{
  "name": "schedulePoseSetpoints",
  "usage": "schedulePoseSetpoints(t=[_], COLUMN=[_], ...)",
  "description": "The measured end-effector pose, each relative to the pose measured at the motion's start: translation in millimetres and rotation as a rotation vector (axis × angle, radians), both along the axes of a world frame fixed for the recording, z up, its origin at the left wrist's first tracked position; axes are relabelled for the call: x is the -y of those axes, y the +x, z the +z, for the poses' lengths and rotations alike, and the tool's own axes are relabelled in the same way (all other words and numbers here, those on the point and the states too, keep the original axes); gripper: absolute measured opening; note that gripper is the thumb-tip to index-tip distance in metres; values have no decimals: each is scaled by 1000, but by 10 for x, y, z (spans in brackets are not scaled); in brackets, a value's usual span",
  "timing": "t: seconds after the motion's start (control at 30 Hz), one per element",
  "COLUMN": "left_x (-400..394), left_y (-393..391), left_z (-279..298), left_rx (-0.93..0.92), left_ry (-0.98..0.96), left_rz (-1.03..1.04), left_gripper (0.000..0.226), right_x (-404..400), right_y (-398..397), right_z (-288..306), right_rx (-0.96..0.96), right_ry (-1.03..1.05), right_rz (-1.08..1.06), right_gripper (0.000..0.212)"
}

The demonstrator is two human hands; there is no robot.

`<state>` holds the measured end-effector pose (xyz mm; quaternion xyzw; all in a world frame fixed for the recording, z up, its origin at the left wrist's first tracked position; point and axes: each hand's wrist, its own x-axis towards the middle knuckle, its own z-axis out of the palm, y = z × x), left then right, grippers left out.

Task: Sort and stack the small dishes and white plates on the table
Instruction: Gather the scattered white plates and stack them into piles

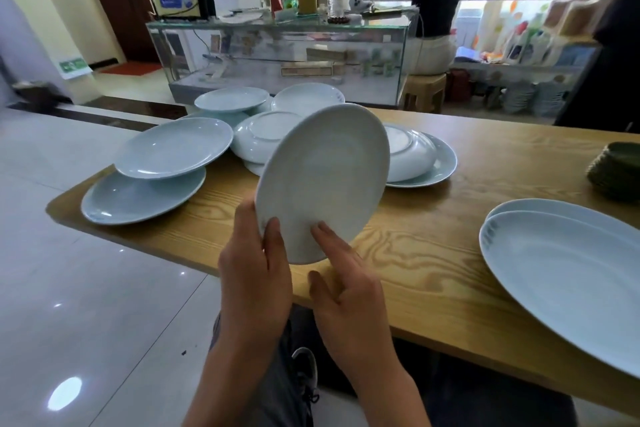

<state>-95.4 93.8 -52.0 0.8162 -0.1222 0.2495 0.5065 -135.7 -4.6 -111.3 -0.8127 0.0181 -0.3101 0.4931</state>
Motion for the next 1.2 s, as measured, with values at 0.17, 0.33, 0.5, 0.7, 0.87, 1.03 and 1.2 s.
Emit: schedulePoseSetpoints(t=[0.17,0.33,0.5,0.7,0.87,1.03,1.2], left_x=[99,122,273,818,1315,1659,1858], left_y=[-12,58,4,-188,-340,-488,-577], left_z=[28,71,233,360,302,176,133], left_rx=[-88,-368,-353,-257,-144,181,326], left_ry=[-226,-626,-684,-577,-294,121,369], left_rz=[-36,-243,-513,-863,-954,-920,-1017], left_gripper=[23,31,39,32,37,44,51], right_x=[24,174,422,846,1432,2009,2522], right_y=[13,-7,-185,-639,-1161,-1730,-2088], right_z=[-37,101,284,613,767,728,590], right_rx=[39,209,312,282,212,77,-97], right_ry=[-216,-235,-290,-369,-424,-437,-415], right_rz=[-99,-295,-372,-599,-782,-983,-1143], right_gripper=[46,27,25,24,18,18,20])
